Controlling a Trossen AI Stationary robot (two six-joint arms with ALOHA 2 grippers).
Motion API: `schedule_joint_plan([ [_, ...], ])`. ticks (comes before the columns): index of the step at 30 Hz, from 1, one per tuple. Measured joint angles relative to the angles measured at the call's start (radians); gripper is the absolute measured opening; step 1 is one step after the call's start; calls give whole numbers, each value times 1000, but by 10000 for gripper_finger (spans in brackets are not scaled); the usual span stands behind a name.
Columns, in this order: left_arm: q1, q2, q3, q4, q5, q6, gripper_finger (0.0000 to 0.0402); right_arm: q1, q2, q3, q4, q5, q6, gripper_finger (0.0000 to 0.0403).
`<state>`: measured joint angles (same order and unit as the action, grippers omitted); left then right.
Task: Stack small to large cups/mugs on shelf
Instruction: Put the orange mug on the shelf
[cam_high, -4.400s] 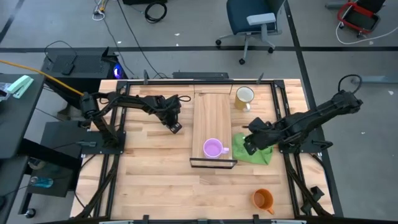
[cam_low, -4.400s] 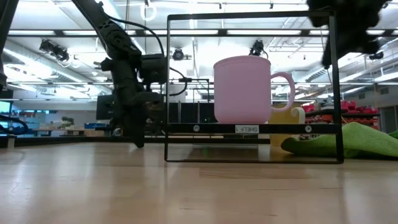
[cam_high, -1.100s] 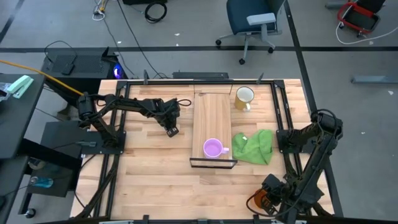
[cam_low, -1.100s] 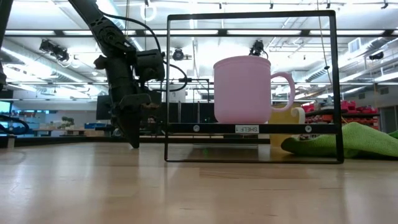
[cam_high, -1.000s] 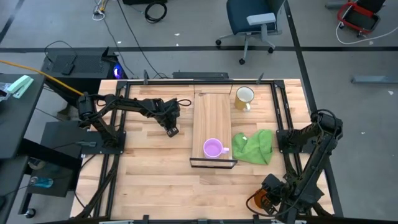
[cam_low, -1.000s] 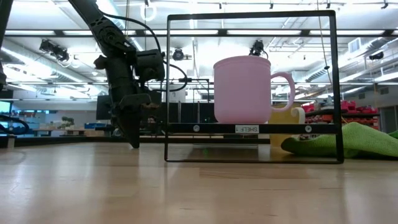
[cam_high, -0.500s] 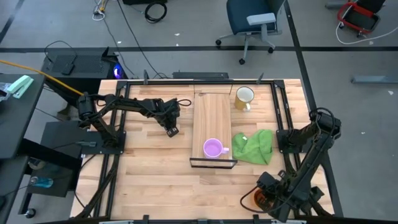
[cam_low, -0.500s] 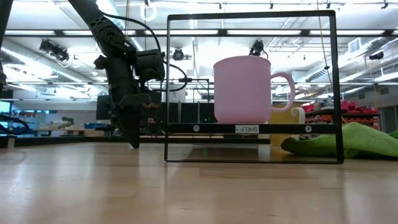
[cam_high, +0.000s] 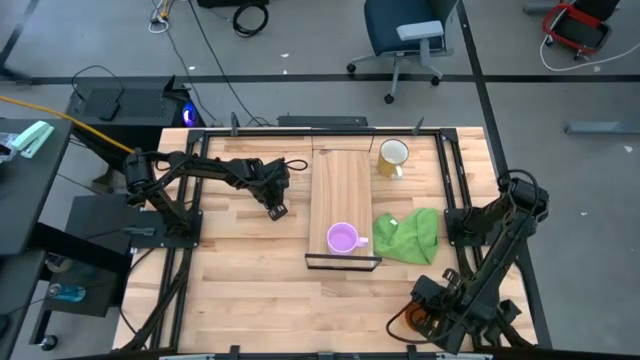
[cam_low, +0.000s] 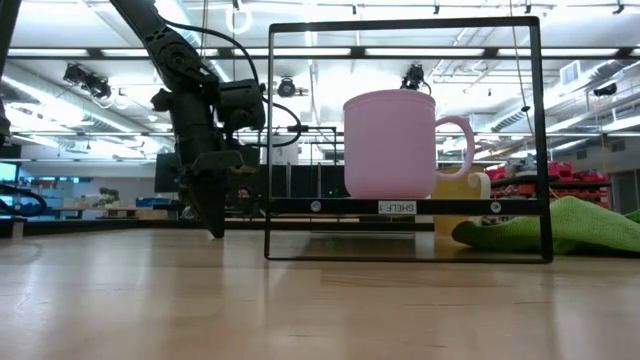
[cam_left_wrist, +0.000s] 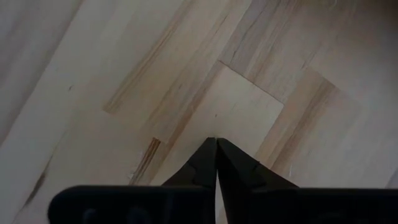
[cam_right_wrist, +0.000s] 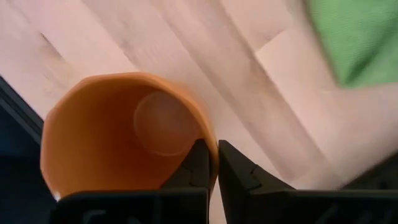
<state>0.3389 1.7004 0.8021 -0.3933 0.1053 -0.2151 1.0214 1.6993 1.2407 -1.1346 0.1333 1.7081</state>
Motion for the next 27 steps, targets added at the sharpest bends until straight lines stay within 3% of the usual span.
schedule_joint_plan([
  [15,0,0,0,1,0,2,20,-146,-26,305,-450,65,-215,13],
  [21,0,0,0,1,0,2,11,-165,-64,411,-444,161,-313,13],
  [27,0,0,0,3,0,2,21,-206,-115,433,-443,220,-411,13],
])
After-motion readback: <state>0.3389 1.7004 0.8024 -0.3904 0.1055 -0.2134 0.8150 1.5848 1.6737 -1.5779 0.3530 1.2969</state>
